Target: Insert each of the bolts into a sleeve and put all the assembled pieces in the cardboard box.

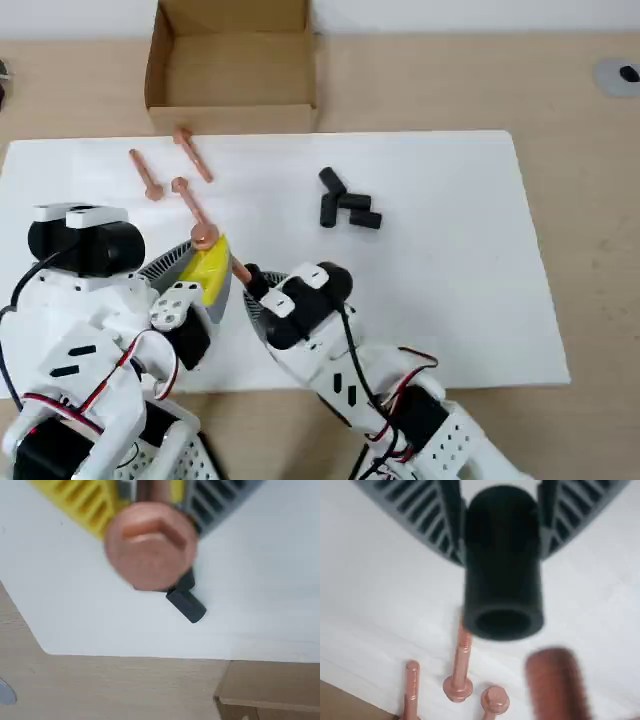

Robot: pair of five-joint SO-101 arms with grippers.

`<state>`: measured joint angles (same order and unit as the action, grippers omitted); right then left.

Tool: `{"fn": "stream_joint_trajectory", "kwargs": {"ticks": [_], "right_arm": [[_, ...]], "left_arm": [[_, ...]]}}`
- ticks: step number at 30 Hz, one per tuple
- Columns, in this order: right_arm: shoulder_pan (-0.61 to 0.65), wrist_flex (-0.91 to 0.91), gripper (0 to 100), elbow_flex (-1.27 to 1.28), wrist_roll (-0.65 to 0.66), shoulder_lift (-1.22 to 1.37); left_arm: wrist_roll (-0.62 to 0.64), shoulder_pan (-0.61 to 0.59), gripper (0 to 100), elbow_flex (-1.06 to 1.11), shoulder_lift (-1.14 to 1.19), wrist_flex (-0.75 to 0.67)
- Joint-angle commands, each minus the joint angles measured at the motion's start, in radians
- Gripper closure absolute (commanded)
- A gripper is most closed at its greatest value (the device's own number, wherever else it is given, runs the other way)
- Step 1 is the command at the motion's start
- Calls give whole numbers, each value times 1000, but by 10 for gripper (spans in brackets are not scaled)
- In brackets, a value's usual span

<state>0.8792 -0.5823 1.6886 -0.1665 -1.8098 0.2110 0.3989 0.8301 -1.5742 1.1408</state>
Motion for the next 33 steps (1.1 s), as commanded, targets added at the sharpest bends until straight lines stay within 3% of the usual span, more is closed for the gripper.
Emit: {"fn": "stream_joint_trajectory", "kwargs": {"ticks": [1, 15, 24, 33], "right_arm": [[7, 34, 988, -2, 2, -125], [7, 98, 988, -2, 35, -125], [10, 98, 988, -2, 35, -127], [10, 98, 988, -2, 35, -127]], "left_arm": [[2, 3, 991, -8, -5, -32], [-69, 3, 991, -9, -1, -32], [-103, 2, 991, 63, 1, -193], [-121, 2, 991, 118, 1, -209]]}}
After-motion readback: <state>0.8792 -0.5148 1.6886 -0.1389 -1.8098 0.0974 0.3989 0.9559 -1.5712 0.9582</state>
